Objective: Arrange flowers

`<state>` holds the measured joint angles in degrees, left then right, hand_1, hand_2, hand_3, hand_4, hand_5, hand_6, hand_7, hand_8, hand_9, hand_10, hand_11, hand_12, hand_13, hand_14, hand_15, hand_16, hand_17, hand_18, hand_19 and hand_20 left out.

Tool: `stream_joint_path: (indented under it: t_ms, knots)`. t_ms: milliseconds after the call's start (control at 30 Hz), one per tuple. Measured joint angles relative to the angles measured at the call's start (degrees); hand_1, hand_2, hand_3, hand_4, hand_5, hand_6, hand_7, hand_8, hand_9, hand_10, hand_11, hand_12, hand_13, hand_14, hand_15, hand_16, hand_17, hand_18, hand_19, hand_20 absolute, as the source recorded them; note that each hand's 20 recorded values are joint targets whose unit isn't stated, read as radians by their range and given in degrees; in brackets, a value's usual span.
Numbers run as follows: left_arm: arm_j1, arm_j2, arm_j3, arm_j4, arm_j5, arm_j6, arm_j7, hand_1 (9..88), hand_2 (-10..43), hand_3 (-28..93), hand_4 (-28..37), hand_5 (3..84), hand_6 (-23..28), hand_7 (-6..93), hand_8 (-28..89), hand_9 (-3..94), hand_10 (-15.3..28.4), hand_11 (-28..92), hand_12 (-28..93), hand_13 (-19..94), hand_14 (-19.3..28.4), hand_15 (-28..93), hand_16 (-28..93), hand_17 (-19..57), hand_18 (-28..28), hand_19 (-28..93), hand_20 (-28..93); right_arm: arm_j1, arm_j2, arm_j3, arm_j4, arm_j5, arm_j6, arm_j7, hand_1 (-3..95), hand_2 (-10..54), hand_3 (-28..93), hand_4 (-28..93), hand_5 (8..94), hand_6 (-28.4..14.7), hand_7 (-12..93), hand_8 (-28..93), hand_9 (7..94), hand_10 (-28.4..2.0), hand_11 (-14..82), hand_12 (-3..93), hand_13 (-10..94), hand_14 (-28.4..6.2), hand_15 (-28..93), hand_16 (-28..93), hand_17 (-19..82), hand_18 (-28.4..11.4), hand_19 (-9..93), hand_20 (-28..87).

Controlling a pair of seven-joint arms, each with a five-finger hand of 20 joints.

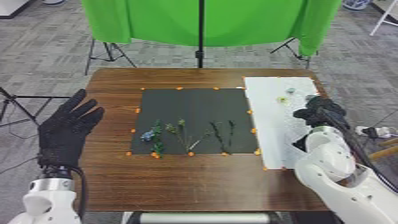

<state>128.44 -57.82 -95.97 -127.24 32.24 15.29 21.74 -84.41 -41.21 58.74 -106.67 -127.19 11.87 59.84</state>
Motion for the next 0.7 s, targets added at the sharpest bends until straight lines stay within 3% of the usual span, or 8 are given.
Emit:
stream_joint_path:
  t_ms: [133, 233, 267, 367, 400, 533, 700]
  knots:
    - [0.1, 0.0, 0.47, 0.01, -0.27, -0.07, 0.49, 24.0, 5.3, 81, -23.7, 40.7, 10.5, 12.4, -9, 35.5, 20.1, 26, 11, 27, 28.0, 53, -9, -8.0, 26.5, 55, 20, 3.6, 1.1, -5.8, 4.7, -0.8, -0.2, 0.4, 32.7, -9.5, 80, -28, 54.6, 1.3, 17, -14, 58.1, -18.7, 28.9, 14.4, 49, -16.4, 77, 7, 19, -23.2, 88, 52]
    - [0.1, -0.02, 0.51, 0.03, -0.95, -0.36, 0.82, 24.1, 5.4, 81, -23.7, 40.7, 10.5, 12.4, -9, 35.7, 20.2, 26, 11, 27, 28.1, 53, -9, -8.0, 26.5, 55, 20, 4.7, 0.7, -7.1, 6.1, -1.0, -1.9, 0.6, 36.9, -9.5, 80, -28, 62.6, 2.6, 17, -14, 65.7, -16.0, 32.0, 14.8, 55, -13.9, 78, 8, 24, -23.1, 91, 53]
    - [0.1, -0.04, 0.52, 0.05, -1.76, -0.69, 1.08, 24.0, 5.4, 81, -23.6, 40.8, 10.5, 12.4, -9, 35.8, 20.2, 26, 11, 28, 28.1, 53, -9, -8.0, 26.4, 55, 20, 4.9, 0.5, -7.2, 6.4, -1.0, -2.3, 0.6, 39.3, -9.5, 79, -28, 65.9, 2.6, 17, -12, 68.6, -14.7, 32.5, 15.4, 58, -12.8, 77, 9, 25, -22.9, 92, 52]
    - [0.1, -0.06, 0.52, 0.06, -5.55, -1.7, 1.94, 24.0, 5.3, 81, -23.5, 40.8, 10.6, 12.3, -9, 35.8, 20.3, 26, 11, 28, 28.2, 54, -9, -8.0, 26.4, 55, 21, 6.4, 0.5, -10.1, 8.3, -2.8, -1.5, 1.4, 52.2, -9.5, 70, -28, 84.9, 3.0, 16, 0, 88.0, -8.0, 22.5, 29.3, 71, -8.1, 74, 15, 33, -22.0, 93, 55]
    - [0.1, -0.07, 0.51, 0.06, -6.22, -1.81, 2.02, 24.0, 5.3, 81, -23.5, 40.8, 10.6, 12.2, -9, 35.9, 20.3, 26, 11, 28, 28.2, 54, -9, -8.0, 26.4, 55, 21, 7.8, 0.6, -12.6, 9.4, -5.1, 0.6, 2.5, 53.9, -9.5, 69, -28, 86.9, 2.9, 16, 1, 90.2, -7.5, 23.0, 30.3, 73, -7.6, 74, 16, 34, -22.0, 93, 56]
    - [0.1, -0.12, 0.48, 0.07, -5.82, -1.88, 2.0, 24.1, 5.4, 81, -23.7, 40.8, 10.5, 12.1, -9, 35.9, 20.3, 26, 11, 28, 28.2, 54, -9, -8.0, 26.4, 55, 21, 10.6, 0.8, -18.0, 12.3, -12.6, 8.1, 5.5, 55.7, -9.5, 68, -28, 89.0, 2.8, 15, 2, 92.8, -7.0, 24.1, 30.9, 77, -6.5, 74, 17, 37, -22.0, 93, 58]
    - [0.2, -0.17, 0.44, 0.07, -5.06, -1.89, 1.74, 24.1, 5.4, 81, -23.6, 40.8, 10.6, 12.1, -9, 35.9, 20.3, 26, 11, 28, 28.2, 54, -9, -7.9, 26.5, 55, 21, 9.1, 1.1, -17.0, 11.9, -13.4, 9.4, 5.6, 55.4, -9.5, 69, -28, 90.0, 2.6, 15, 2, 93.4, -7.4, 24.6, 30.6, 77, -6.7, 74, 17, 37, -22.2, 93, 59]
